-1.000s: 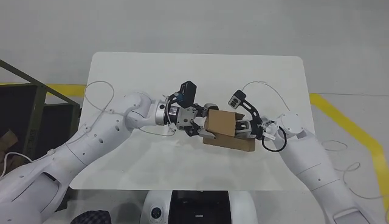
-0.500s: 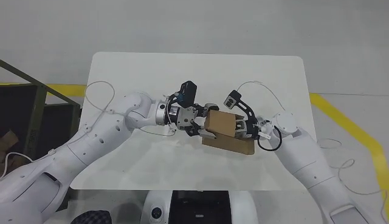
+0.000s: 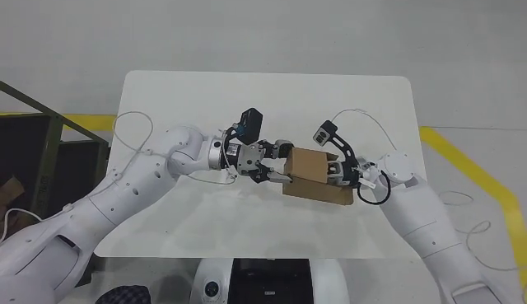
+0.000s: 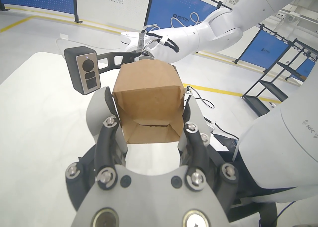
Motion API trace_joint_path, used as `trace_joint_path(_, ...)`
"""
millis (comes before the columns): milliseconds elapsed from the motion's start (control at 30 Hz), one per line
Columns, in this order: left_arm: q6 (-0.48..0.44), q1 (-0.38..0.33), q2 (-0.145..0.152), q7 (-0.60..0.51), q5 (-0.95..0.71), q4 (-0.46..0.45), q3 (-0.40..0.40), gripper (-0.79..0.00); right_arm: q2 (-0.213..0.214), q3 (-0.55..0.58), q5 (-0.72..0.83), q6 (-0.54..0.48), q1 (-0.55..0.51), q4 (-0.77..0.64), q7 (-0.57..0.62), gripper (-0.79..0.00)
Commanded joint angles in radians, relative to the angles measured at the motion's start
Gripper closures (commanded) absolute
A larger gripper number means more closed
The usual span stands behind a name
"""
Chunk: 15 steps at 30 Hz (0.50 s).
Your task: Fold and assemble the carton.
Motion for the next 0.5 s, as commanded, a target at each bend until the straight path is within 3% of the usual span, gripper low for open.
trace_joint_path(0, 0.000, 0.002, 0.001, 0.003, -0.002, 0.000, 0.001, -0.514, 0.001, 0.004, -0.008, -0.003, -0.002, -0.007, -0.004, 0.000)
trace_joint_path(100, 0.000, 0.003, 0.002, 0.005, -0.003, -0.002, 0.000, -0.573, 0.002, 0.006, -0.020, -0.006, -0.004, -0.018, -0.012, 0.000)
trace_joint_path(133, 0.000, 0.004, 0.002, 0.007, -0.004, -0.002, 0.000, -0.637, 0.002, 0.007, -0.024, -0.006, -0.004, -0.021, -0.015, 0.000)
trace_joint_path(167, 0.000, 0.004, 0.003, 0.008, -0.004, -0.004, 0.000, -0.751, 0.002, 0.006, -0.029, -0.005, -0.004, -0.024, -0.018, 0.000)
trace_joint_path(200, 0.000, 0.004, 0.003, 0.008, -0.003, -0.004, 0.000, -0.785, 0.002, 0.005, -0.032, -0.006, -0.004, -0.026, -0.019, 0.000)
trace_joint_path(467, 0.000, 0.000, 0.004, -0.006, -0.032, -0.004, 0.011, -0.785, 0.001, -0.001, -0.063, -0.013, 0.002, -0.049, -0.028, 0.000)
